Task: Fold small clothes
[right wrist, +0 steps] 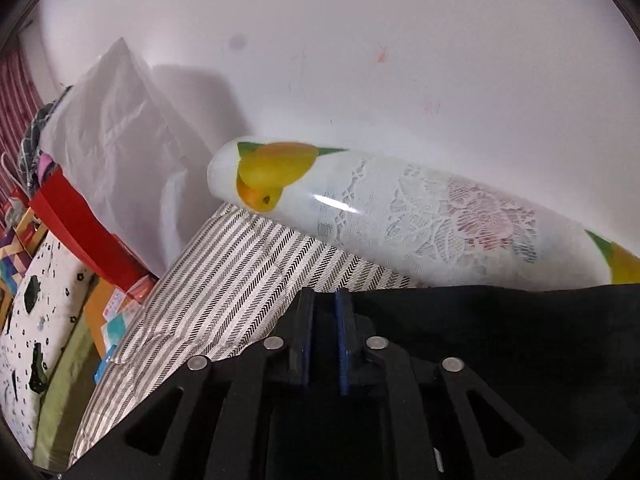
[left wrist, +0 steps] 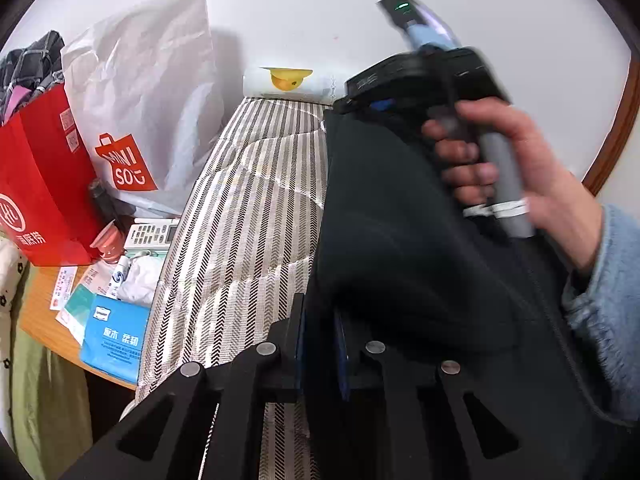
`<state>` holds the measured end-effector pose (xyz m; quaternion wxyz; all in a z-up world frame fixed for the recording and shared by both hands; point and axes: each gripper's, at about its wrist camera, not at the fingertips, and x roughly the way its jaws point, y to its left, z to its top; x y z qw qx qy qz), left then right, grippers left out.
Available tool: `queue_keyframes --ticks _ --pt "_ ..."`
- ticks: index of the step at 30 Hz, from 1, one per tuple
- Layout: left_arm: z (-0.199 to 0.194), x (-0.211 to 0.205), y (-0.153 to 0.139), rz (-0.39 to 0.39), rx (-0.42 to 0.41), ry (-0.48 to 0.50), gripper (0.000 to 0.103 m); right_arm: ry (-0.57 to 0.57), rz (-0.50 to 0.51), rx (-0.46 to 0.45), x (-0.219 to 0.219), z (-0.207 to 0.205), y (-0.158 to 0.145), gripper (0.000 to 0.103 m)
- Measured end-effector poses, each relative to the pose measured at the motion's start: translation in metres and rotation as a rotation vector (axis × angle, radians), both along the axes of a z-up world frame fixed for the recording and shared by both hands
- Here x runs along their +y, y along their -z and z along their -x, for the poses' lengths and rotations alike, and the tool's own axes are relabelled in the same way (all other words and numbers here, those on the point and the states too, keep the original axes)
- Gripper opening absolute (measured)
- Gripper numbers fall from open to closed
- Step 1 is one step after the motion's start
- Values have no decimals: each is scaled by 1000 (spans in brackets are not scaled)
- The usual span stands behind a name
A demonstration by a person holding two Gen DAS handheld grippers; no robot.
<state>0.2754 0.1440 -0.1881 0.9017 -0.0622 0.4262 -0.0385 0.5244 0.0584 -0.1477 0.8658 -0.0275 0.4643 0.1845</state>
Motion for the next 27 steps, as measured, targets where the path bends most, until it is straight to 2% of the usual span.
queue_keyframes --ticks 1,3,5,6,8,12,15,17,19,23,25,27 --pt "0 0 0 -2 5 -3 17 12 -19 0 -10 5 -8 31" --pt "1 1 -2 -20 11 -25 31 37 -40 -23 -34 20 -26 39" --pt "4 3 -3 -23 17 -42 39 66 -23 -41 -66 40 -43 42" --pt "5 4 -4 -12 15 -46 49 82 -11 -48 -79 49 -49 42" --pt "8 6 -5 9 10 -62 55 143 24 -60 -125 80 -61 44" --pt "13 2 -11 32 15 -71 55 274 101 -57 -219 146 -77 53" --pt "20 -7 -19 28 2 -65 56 402 207 -43 -287 202 -75 58" --pt "24 -14 -23 19 -4 -64 57 467 214 2 -325 230 -68 58" --pt "27 -21 -26 19 1 -64 58 525 174 43 -352 252 -58 58" --pt "31 -31 -29 17 20 -69 58 573 86 105 -382 278 -33 59" --pt "32 -37 -31 12 29 -71 58 579 50 76 -385 285 -31 60" --pt "34 -43 -33 5 30 -72 58 566 65 70 -377 282 -29 60"
